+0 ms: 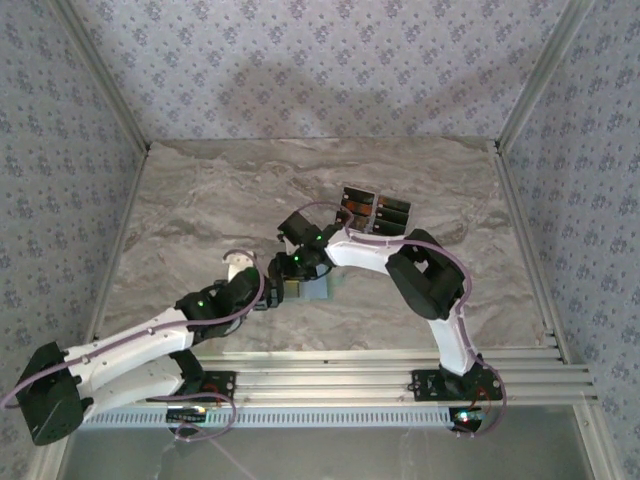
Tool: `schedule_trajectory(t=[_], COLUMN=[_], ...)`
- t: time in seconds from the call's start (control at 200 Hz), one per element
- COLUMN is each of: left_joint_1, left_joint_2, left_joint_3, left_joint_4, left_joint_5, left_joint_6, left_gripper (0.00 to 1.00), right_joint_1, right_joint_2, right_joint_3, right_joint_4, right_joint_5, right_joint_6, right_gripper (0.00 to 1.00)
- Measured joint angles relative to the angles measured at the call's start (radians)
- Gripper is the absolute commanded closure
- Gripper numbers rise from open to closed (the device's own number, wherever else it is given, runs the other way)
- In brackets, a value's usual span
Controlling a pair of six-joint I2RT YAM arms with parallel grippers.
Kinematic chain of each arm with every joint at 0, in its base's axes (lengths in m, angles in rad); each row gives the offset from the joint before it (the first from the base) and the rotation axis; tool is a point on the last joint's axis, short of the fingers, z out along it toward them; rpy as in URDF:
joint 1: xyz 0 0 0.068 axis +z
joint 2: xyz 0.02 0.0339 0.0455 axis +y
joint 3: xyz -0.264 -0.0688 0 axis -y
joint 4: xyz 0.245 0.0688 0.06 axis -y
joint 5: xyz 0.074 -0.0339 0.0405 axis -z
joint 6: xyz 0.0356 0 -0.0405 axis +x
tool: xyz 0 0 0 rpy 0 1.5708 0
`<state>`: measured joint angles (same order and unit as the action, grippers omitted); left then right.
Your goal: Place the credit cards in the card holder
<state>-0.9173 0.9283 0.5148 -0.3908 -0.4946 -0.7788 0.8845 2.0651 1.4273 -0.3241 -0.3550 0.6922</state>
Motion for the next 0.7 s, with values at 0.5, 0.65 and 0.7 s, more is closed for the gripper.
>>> schedule_trajectory(t=[0.5,0.65,0.7], left_joint_1=[0.078,0.103,0.109], left_joint_2=[0.130,0.225,0.254], left_joint_3=[0.033,0.111,0.135], left_joint_4=[0.005,0.013,0.019], left_joint_5=[0.051,0.081,0.089], left_joint_6=[0.024,0.046,0.053], left_gripper=[0.00,0.00,0.00], right_joint_1=[-0.137,-0.280,-0.315], right_joint_2=[-0.229,-0.318,-0.326], right_joint_3=[0.071,0.071,0.071], right_joint_4=[-0.223,-0.323,-0.356], right_joint_5=[0.107,0.270,0.333], right_joint_6=[-0.186,-0.330,-0.380], right_gripper=[0.53,0.54,0.55])
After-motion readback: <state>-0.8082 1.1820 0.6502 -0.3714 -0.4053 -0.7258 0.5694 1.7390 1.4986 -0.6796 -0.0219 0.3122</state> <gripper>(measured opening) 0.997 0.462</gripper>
